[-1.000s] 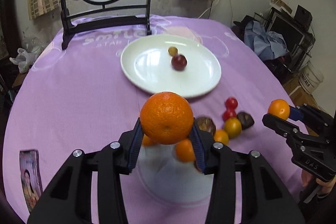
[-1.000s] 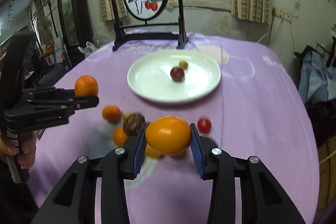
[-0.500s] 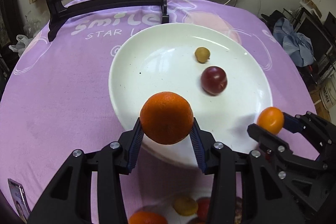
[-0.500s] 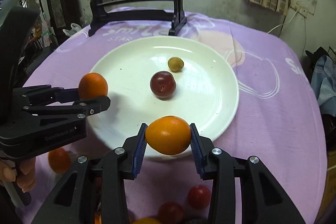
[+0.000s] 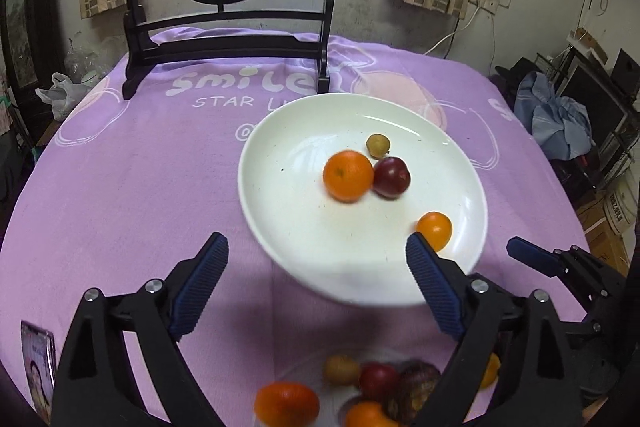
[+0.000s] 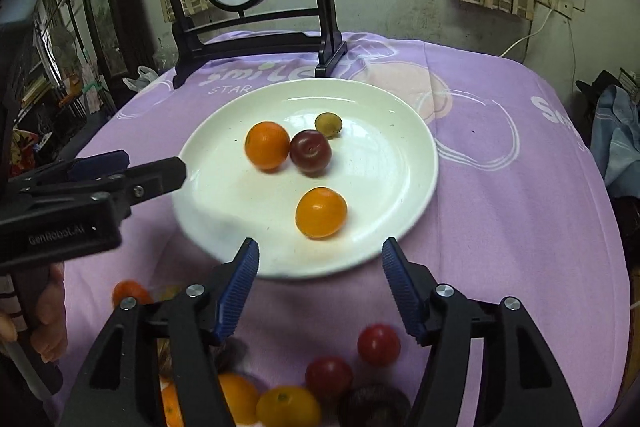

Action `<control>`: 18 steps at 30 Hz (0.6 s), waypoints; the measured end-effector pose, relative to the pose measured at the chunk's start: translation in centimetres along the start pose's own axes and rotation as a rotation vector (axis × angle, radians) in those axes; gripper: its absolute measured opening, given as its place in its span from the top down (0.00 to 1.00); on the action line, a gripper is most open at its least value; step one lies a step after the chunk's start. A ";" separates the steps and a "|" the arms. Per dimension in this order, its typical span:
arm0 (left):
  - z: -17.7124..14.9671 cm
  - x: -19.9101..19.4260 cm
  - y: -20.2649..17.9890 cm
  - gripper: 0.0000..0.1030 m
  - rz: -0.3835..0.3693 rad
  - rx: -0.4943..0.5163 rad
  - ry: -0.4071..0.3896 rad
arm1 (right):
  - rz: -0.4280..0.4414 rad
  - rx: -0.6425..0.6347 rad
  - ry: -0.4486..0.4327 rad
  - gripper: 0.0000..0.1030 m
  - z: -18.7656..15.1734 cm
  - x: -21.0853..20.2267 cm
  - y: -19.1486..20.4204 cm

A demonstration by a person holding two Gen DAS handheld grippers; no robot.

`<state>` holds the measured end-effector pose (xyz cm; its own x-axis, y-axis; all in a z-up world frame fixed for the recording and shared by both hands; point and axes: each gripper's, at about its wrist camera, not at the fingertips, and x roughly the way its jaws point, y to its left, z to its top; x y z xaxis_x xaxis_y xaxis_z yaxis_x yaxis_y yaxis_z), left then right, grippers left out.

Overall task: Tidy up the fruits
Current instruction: 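Move both held fruits over the white plate and release them, then grasp a mandarin with the right gripper while the left gripper grasps an orange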

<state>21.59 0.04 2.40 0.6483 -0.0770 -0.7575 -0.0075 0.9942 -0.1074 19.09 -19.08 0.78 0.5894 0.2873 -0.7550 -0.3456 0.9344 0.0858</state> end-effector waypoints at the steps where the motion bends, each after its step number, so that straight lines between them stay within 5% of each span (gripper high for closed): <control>1: -0.5 -0.9 0.1 0.13 0.001 0.000 -0.009 | -0.002 0.004 -0.007 0.28 -0.5 -0.7 0.0; 10: -7.1 -6.1 2.0 0.10 0.021 0.001 -0.033 | -0.009 0.036 -0.064 0.19 -7.5 -7.0 -0.2; 18: -12.2 -7.5 2.9 0.10 0.007 -0.008 0.006 | -0.014 0.005 -0.023 0.18 -12.5 -8.0 1.4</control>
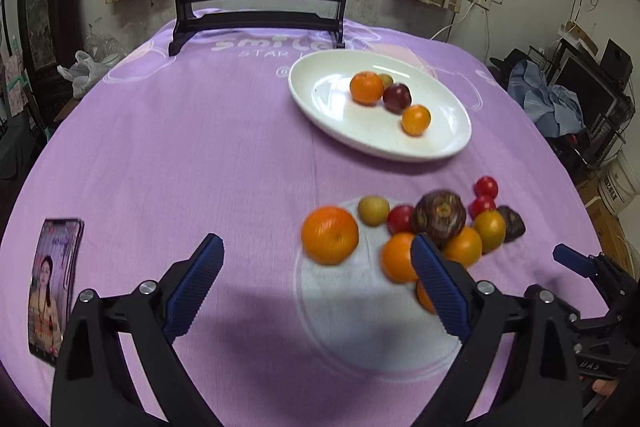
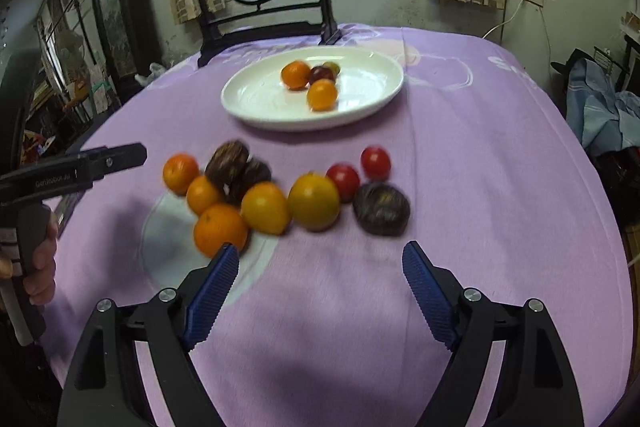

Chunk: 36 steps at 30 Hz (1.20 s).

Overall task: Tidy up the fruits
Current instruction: 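Grasp a mandarin with the right gripper while the left gripper grasps an orange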

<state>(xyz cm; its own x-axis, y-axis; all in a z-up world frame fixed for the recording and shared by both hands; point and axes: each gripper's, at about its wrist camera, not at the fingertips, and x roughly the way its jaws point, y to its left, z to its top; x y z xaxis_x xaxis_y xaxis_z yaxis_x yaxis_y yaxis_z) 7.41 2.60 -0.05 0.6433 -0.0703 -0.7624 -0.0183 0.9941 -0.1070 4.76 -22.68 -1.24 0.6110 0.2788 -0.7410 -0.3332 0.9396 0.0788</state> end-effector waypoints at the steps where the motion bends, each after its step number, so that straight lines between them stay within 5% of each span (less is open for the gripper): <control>1: -0.3 0.1 0.1 0.10 -0.004 0.002 0.007 | -0.009 -0.022 0.014 0.18 -0.5 0.2 0.6; 6: -1.7 0.4 1.0 0.10 0.001 0.006 0.030 | 0.058 -0.066 0.073 0.19 -1.6 0.9 3.2; 9: -2.0 0.8 1.4 0.10 0.000 0.001 0.046 | 0.070 -0.114 0.113 0.31 -1.6 2.2 5.0; 15: -2.4 1.7 2.1 0.10 -0.011 0.000 0.062 | 0.066 -0.104 0.156 0.30 -1.3 4.1 6.0; 27: -2.5 3.4 2.5 0.10 -0.013 0.031 0.104 | 0.043 -0.098 0.152 0.41 1.4 6.7 8.2; 31: -2.3 3.8 2.6 0.10 0.015 0.035 0.114 | 0.022 -0.090 0.136 0.57 1.5 6.7 8.0; 36: -1.6 4.3 2.0 0.10 0.036 0.045 0.123 | 0.087 -0.034 0.125 0.57 0.9 5.5 6.3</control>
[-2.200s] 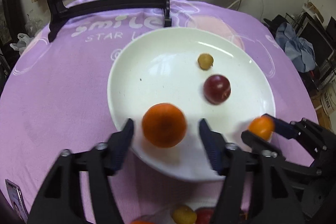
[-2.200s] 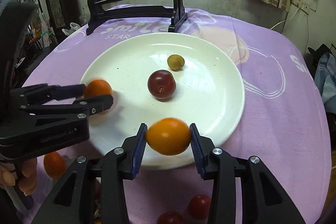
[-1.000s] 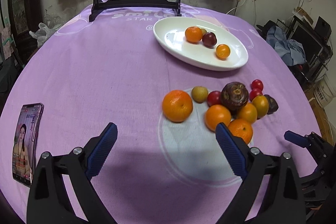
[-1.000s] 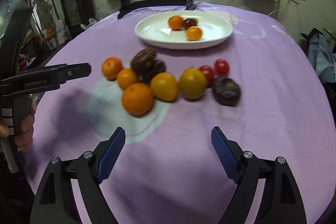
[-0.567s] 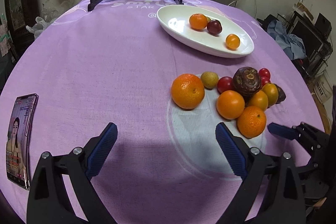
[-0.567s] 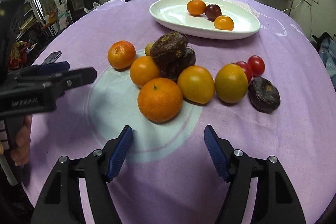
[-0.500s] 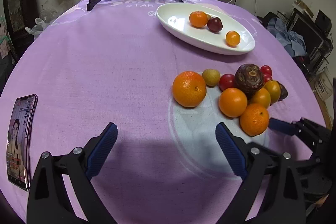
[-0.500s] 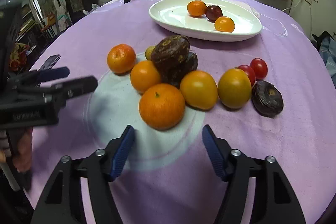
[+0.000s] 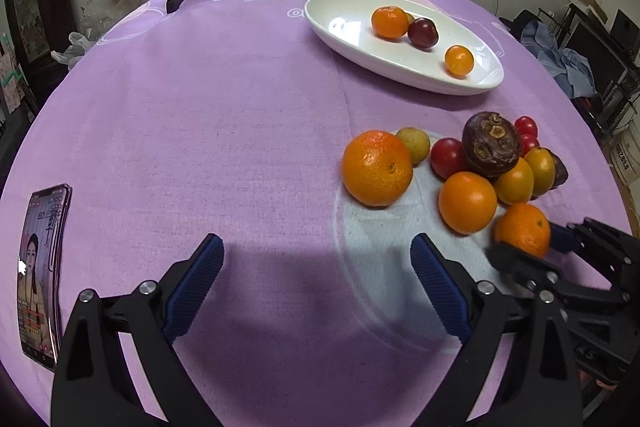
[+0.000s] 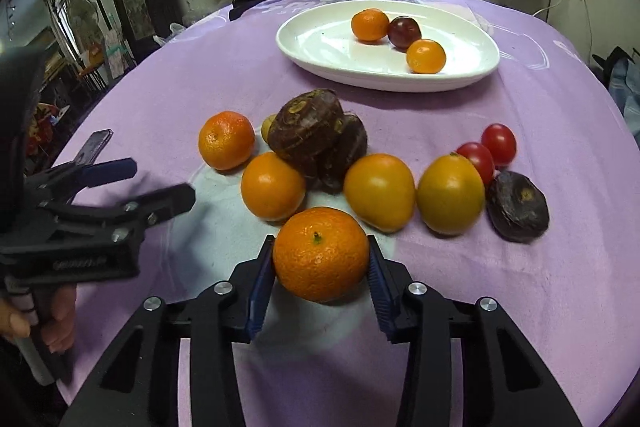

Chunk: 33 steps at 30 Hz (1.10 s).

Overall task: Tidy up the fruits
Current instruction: 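Grasp a mandarin with the right gripper while the left gripper grasps an orange, then lower both held fruits into the white plate and open both grippers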

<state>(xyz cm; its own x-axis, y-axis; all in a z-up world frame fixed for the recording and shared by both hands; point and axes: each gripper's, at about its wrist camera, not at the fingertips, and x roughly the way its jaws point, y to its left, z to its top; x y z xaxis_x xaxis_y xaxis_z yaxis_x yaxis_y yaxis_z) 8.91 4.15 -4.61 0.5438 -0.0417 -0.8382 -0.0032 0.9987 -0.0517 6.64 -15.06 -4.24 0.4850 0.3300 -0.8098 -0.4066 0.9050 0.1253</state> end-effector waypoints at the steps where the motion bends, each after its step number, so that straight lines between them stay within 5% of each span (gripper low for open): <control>1: 0.1 0.0 -0.2 0.10 0.006 0.006 -0.005 | 0.009 0.004 -0.001 0.57 -0.3 -0.3 -0.3; 8: 1.6 1.7 -2.1 0.10 0.030 0.044 -0.007 | 0.016 0.033 -0.033 0.57 -2.6 -3.4 -3.0; 12: 2.4 3.2 -3.2 0.36 0.069 0.090 -0.009 | 0.018 0.058 -0.035 0.57 -3.2 -4.1 -4.1; 15: 2.8 3.3 -3.9 0.58 0.031 0.109 -0.007 | 0.021 0.065 -0.042 0.57 -3.2 -4.3 -4.4; 19: 2.5 2.8 -4.3 0.58 0.030 0.122 0.007 | 0.026 0.059 -0.061 0.57 -3.1 -4.7 -4.2; 25: 2.1 0.5 -3.5 0.58 -0.083 0.082 0.016 | 0.023 0.053 -0.072 0.57 -2.9 -5.2 -4.3; 33: 6.8 -1.7 -4.2 0.58 -0.128 0.090 -0.043 | -0.008 -0.001 -0.180 0.57 3.0 -7.5 -5.4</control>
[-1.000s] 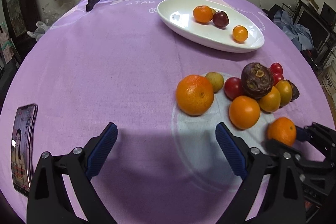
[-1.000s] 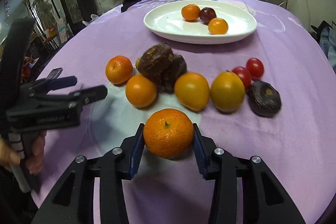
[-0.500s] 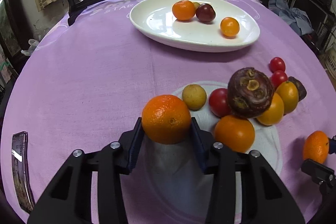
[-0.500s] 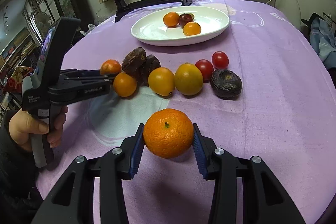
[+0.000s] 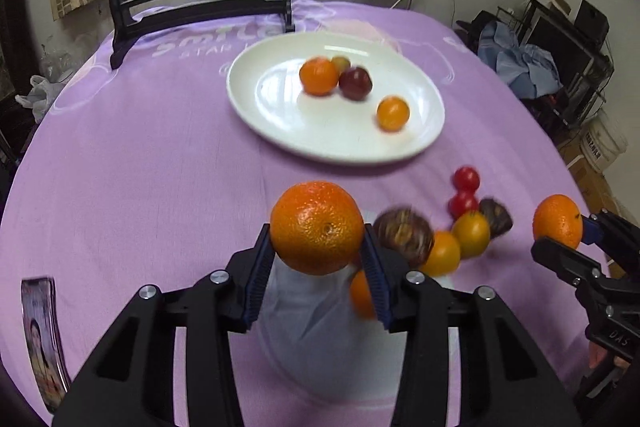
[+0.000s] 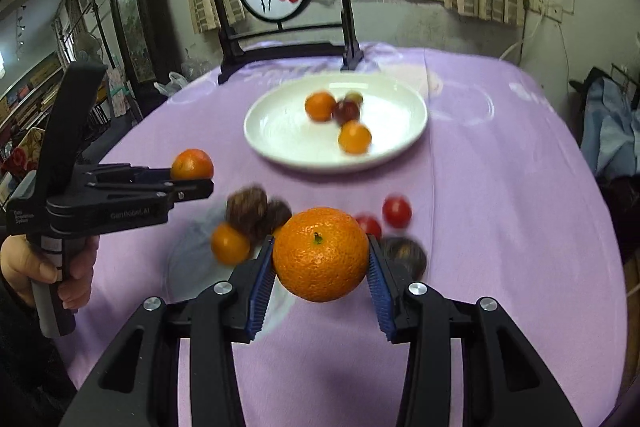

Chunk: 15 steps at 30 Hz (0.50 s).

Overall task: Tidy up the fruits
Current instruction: 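Lower both held fruits into the white plate and open both grippers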

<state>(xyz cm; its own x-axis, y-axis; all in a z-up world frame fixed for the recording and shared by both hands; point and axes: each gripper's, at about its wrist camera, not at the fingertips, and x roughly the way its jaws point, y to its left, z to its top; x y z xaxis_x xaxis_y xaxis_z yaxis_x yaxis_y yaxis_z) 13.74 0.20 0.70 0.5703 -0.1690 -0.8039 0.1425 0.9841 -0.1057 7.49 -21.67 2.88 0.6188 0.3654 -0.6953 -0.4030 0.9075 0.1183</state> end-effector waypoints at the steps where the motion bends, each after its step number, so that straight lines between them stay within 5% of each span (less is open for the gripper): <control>1: 1.0 0.0 -0.1 0.59 0.005 0.002 -0.014 | 0.015 -0.002 -0.005 0.57 1.1 0.3 -0.2; 7: 6.1 2.8 0.3 0.59 0.030 -0.026 -0.025 | 0.004 -0.013 0.028 0.57 5.5 4.9 -0.7; 15: 8.9 8.5 0.6 0.59 0.049 -0.053 0.050 | 0.046 -0.038 0.153 0.57 7.5 12.6 -0.4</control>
<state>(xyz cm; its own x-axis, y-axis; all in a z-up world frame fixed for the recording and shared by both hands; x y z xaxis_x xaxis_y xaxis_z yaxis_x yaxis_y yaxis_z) 25.91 -1.15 -1.00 0.5340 -0.1194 -0.8370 0.0721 0.9928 -0.0956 20.48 -15.89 -0.65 0.4905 0.3679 -0.7900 -0.4557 0.8810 0.1273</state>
